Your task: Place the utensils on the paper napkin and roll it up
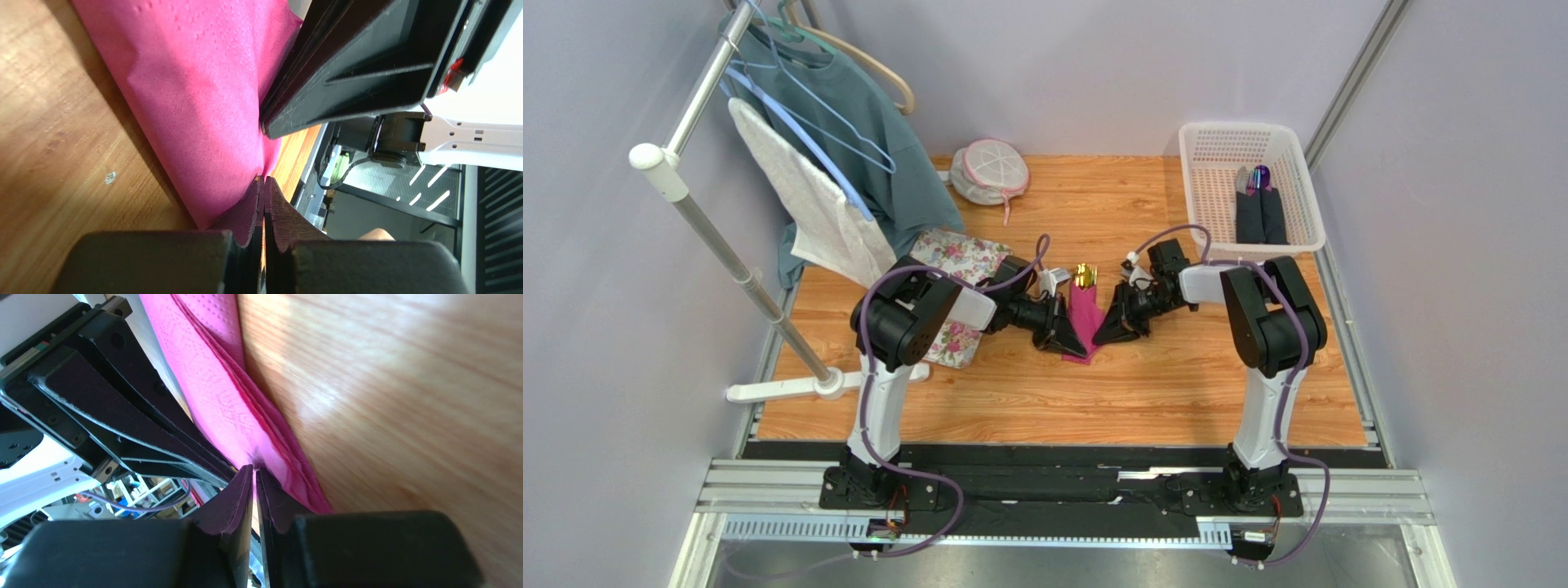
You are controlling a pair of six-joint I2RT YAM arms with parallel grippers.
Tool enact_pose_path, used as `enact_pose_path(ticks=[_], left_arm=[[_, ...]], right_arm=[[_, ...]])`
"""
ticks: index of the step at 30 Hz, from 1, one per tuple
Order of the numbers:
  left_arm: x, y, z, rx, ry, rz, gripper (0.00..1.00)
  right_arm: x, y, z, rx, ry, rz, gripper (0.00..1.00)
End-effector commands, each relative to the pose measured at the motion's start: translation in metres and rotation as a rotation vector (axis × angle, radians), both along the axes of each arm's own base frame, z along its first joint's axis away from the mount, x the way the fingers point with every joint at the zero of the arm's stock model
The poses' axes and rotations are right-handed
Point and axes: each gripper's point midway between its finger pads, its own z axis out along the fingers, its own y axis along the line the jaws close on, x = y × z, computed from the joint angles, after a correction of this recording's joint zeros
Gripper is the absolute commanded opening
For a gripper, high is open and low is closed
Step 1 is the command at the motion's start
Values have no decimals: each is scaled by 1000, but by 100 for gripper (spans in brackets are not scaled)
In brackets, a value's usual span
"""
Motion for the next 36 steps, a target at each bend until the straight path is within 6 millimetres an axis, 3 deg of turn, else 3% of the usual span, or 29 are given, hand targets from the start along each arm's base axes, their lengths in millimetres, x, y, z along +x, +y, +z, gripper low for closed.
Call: enact_pose_path(ticks=[1,3,5,9,12,15,19,27,36], left_arm=[[-4,17,-42,142,20,37,0],[-5,17,-43,144,18,36,0],[-5,17,-45,148,18,37,0],[-4,17,-44,150,17,32,0],[-3,16,-42,147,11,26,0],[-4,17,-43,149,13,28,0],[-3,16,-42,144,14,29,0],[-3,16,-42,143,10,27,0],[-2,16,-42,143,8,29,0]], right_arm=[[0,-29,-31,-119,-6,-4,15],[6,-38,-29,-134,-13,-25,15],[17,-39,-15,-127,-58,-33,15],[47,-27,29,-86,-179,-59,19],[68,-20,57,-92,-263,-77,28],[81,-15,66,-144,-321,-88,43],[91,-15,54,-287,-351,-93,54],[90,-6,28,-416,-348,-46,53],[90,1,1,-436,-326,-29,49]])
